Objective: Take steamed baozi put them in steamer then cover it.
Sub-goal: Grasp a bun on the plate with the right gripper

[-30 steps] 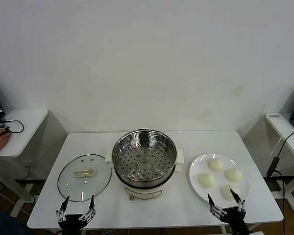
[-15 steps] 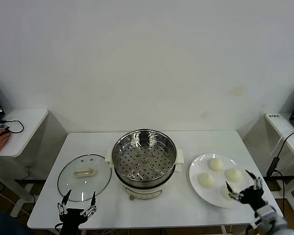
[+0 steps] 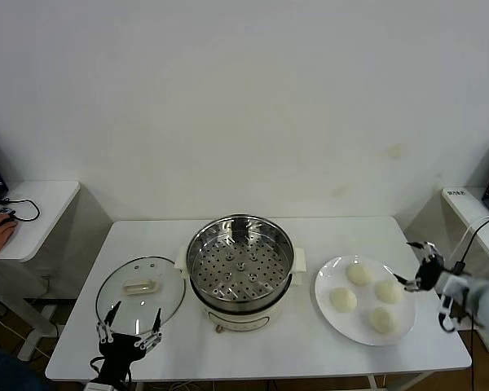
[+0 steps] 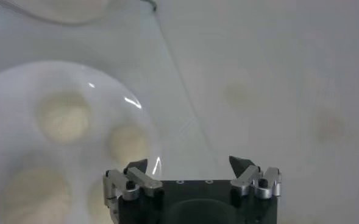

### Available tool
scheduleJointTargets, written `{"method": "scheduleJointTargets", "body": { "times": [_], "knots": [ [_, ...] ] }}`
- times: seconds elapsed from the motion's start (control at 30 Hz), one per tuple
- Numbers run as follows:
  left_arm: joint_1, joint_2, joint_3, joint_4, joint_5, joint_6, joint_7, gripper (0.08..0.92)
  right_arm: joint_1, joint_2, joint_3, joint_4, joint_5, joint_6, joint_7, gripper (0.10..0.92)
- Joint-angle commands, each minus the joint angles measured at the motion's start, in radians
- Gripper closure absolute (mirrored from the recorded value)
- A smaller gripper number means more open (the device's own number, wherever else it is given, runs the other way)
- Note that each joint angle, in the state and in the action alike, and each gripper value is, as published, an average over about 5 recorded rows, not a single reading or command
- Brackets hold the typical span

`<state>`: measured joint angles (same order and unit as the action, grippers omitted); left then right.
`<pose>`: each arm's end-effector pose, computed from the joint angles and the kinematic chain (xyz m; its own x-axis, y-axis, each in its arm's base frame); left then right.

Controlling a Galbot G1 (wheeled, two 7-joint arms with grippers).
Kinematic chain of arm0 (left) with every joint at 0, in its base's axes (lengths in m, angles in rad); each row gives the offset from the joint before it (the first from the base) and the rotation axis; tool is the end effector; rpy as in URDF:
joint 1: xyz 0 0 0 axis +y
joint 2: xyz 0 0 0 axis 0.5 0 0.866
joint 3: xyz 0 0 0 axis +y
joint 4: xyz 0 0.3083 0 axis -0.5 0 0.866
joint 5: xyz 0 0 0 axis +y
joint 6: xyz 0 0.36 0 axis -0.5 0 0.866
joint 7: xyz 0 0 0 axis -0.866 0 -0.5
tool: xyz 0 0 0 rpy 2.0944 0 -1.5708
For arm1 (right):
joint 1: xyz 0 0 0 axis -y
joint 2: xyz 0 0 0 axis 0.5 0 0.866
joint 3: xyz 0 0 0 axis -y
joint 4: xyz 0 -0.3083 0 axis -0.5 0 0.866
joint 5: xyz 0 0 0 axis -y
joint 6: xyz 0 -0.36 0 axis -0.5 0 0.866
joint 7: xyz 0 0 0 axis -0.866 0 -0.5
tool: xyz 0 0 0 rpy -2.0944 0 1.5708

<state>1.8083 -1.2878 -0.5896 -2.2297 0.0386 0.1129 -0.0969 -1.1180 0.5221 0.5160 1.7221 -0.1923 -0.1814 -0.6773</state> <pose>0.1511 0.0426 -0.2532 -0.9825 -0.0054 0.1861 0.0523 0.9513 0.3037 0.3459 -0.2188 -0.1539 -0.7488 -0.1756 0.6392 -0.6606 0.2769 -0.6978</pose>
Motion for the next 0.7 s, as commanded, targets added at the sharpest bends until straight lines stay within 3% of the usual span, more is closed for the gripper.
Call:
{"method": "scheduleJointTargets", "body": {
  "times": [0.03, 0.3, 0.7],
  "knots": [
    [-0.008, 0.002, -0.008, -0.005, 0.018, 0.008, 0.010, 0.177, 0.573, -0.135, -0.519, -0.234, -0.039, 0.035, -0.270, 0.203],
    [-0.007, -0.007, -0.025, -0.005, 0.025, 0.009, 0.010, 0.177, 0.879, -0.010, -0.905, -0.421, -0.065, 0.105, -0.341, 0.203],
    [0.005, -0.018, -0.047, -0.004, 0.034, 0.007, 0.011, 0.177, 0.941, 0.171, -1.026, -0.556, -0.094, 0.128, -0.353, 0.203]
  ]
}}
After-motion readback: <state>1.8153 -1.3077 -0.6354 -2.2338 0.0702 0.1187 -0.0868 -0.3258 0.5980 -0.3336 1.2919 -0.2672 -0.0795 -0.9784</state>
